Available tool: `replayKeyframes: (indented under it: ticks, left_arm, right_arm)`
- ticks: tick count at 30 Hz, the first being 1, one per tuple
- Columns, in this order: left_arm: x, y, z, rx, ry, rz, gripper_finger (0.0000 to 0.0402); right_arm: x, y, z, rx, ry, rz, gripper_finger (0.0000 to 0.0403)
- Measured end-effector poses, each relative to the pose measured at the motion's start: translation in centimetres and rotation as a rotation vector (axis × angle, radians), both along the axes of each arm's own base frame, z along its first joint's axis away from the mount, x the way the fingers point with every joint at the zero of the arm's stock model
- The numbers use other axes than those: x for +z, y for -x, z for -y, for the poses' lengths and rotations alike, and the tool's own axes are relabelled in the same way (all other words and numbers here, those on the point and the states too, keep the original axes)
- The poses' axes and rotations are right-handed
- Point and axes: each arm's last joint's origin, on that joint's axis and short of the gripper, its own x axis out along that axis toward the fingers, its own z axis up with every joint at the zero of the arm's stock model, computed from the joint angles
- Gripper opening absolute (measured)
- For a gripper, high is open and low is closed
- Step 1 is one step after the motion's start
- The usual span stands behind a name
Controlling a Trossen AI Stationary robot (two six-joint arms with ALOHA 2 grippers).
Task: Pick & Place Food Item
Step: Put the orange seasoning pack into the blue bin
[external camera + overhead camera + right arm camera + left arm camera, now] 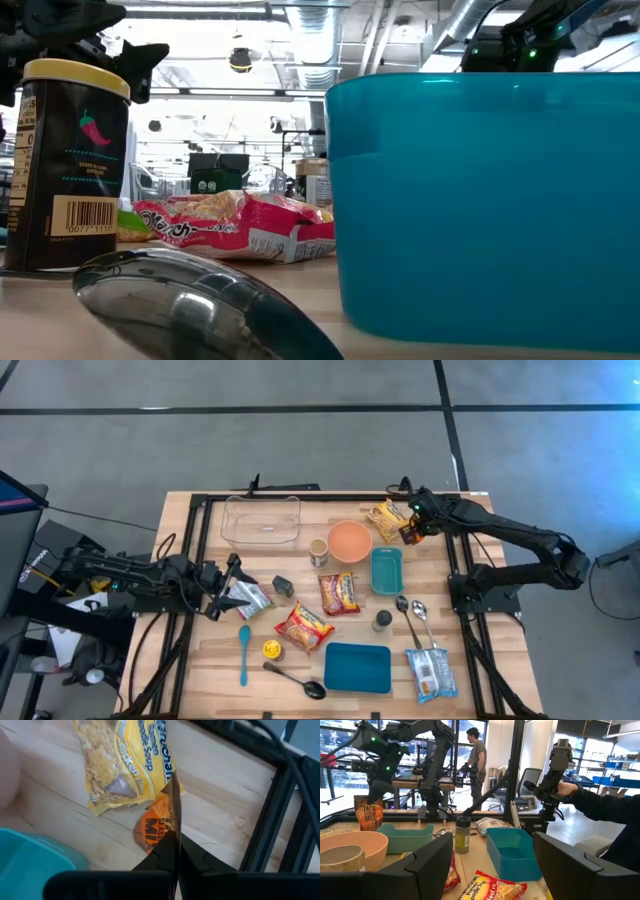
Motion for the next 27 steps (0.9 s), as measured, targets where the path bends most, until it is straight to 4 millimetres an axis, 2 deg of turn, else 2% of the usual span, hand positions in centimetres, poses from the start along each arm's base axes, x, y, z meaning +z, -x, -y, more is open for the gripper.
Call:
replayKeyframes:
  ticks: [15, 27]
  left_arm:
    - [0.0, 0.0, 0.0, 0.0, 0.0, 0.0, 0.0271]
    - [0.0, 0.0, 0.0, 0.0, 0.0, 0.0, 0.0271]
  right_arm:
    - [4.1, 3.2, -2.9, 0.033, 0.143, 0.192, 0.0]
    - [5.6, 4.2, -5.2, 0.116, 0.205, 0.31, 0.0]
